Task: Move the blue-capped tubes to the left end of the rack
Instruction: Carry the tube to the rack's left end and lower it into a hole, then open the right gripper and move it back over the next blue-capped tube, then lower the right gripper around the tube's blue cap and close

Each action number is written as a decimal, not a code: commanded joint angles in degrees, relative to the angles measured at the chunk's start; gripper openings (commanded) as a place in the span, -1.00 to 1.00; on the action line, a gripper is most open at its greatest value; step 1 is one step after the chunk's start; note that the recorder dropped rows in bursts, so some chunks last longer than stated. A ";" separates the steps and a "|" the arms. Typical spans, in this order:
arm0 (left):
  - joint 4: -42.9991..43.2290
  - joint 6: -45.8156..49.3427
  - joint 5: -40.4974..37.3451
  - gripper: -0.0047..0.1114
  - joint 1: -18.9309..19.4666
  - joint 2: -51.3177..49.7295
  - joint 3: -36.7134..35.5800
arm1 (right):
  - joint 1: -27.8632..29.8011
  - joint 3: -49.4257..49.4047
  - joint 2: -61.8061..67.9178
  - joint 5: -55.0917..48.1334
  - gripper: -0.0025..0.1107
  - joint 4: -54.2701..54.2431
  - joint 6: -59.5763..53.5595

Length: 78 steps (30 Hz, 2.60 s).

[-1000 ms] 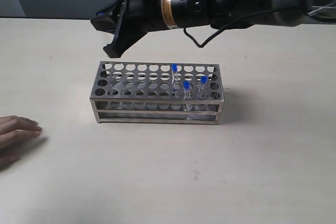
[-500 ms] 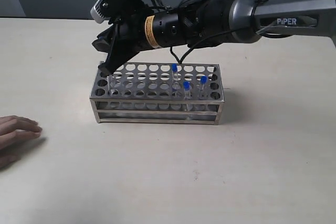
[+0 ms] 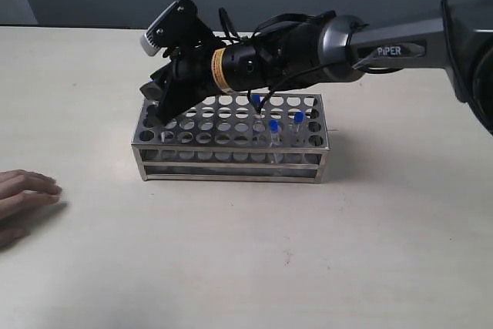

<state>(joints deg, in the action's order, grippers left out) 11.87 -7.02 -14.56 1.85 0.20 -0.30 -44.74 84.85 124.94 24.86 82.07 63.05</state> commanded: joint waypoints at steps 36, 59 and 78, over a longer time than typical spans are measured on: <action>-0.30 -0.04 0.48 -0.90 -0.25 -0.20 0.30 | 5.38 -29.76 -27.83 -16.49 -0.14 -1.47 7.55; -0.30 -0.04 0.48 -0.90 -0.25 -0.20 0.30 | 5.38 -27.93 -20.20 -18.24 -0.05 -1.37 6.33; -0.30 -0.04 0.48 -0.90 -0.25 -0.20 0.30 | 5.38 -27.23 -20.10 -18.06 -0.92 -1.48 5.98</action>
<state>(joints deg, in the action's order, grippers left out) 11.87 -7.02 -14.56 1.85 0.20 -0.30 -39.67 57.21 104.74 7.07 80.42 69.39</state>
